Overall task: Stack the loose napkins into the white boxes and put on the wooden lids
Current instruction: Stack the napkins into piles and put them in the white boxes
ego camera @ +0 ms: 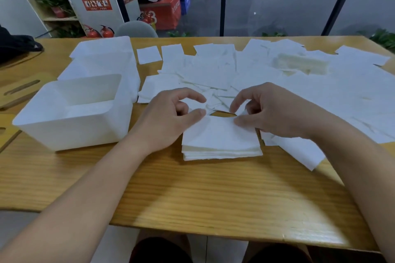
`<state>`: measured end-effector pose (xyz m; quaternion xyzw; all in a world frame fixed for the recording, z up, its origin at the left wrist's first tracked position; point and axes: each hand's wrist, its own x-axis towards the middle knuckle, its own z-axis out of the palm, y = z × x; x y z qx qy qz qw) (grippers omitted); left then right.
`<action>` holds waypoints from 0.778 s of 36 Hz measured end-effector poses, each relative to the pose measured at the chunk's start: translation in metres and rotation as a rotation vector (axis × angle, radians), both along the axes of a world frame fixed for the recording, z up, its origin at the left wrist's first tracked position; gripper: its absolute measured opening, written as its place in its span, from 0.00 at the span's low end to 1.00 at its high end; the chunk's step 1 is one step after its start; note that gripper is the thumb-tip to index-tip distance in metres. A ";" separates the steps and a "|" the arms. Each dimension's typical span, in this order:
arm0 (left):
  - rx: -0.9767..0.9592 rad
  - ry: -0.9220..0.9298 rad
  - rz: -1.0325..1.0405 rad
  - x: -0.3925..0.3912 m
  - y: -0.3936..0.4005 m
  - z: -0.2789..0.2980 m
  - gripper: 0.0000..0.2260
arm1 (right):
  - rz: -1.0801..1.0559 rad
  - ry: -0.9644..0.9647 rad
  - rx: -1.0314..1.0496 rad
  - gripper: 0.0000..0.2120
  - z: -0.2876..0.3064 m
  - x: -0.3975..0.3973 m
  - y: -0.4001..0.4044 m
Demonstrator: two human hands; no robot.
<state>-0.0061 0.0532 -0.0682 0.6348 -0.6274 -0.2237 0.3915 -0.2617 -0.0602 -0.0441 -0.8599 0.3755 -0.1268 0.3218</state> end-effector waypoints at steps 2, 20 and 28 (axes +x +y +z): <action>0.027 -0.071 0.011 0.002 0.001 -0.002 0.05 | 0.006 0.044 -0.028 0.06 -0.003 0.000 -0.001; 0.058 -0.283 -0.039 -0.012 0.023 -0.020 0.27 | 0.121 0.286 -0.120 0.26 0.002 0.007 0.019; 0.019 -0.168 0.042 -0.016 0.031 -0.016 0.35 | 0.153 0.236 -0.105 0.18 0.007 0.012 0.035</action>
